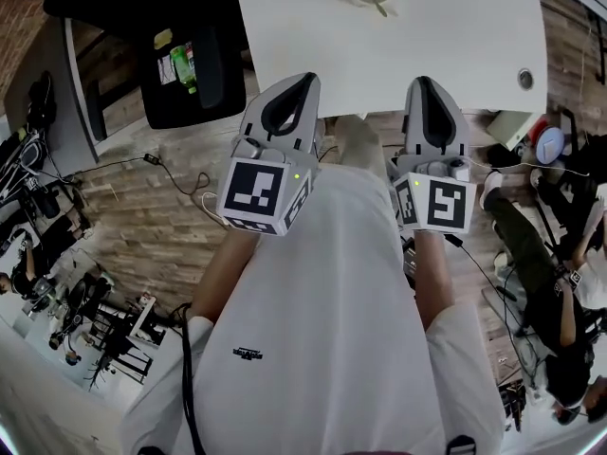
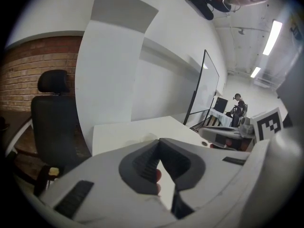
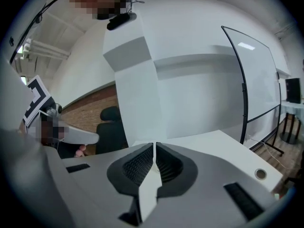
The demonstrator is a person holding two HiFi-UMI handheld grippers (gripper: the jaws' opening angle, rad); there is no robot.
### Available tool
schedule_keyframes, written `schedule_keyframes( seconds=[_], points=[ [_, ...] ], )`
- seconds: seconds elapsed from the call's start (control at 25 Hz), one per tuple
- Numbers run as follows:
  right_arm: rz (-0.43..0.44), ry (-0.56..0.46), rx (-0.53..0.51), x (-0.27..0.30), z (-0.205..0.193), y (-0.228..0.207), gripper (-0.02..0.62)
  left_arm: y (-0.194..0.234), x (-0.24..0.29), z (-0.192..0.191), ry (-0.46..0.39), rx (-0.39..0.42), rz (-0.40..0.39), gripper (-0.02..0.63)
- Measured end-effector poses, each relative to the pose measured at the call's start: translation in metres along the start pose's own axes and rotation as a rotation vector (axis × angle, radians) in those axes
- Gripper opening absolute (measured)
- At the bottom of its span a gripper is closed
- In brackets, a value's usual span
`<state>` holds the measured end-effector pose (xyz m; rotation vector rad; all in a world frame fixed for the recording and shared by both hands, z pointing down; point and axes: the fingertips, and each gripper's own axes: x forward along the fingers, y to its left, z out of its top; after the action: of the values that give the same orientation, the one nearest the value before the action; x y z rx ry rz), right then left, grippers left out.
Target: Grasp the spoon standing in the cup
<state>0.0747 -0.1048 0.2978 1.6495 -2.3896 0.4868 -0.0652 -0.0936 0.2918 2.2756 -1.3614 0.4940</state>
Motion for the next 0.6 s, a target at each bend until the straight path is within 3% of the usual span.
schedule_keyframes(
  seconds=[0.32,0.6],
  points=[
    [0.04,0.075,-0.021,0.043,-0.028,0.0,0.006,0.022,0.019,-0.005,-0.022,-0.045,0.067,0.009],
    [0.046,0.104,-0.049,0.072,-0.042,-0.006,0.008,0.029,0.041,-0.019,0.001,-0.079,0.062,0.01]
  ],
)
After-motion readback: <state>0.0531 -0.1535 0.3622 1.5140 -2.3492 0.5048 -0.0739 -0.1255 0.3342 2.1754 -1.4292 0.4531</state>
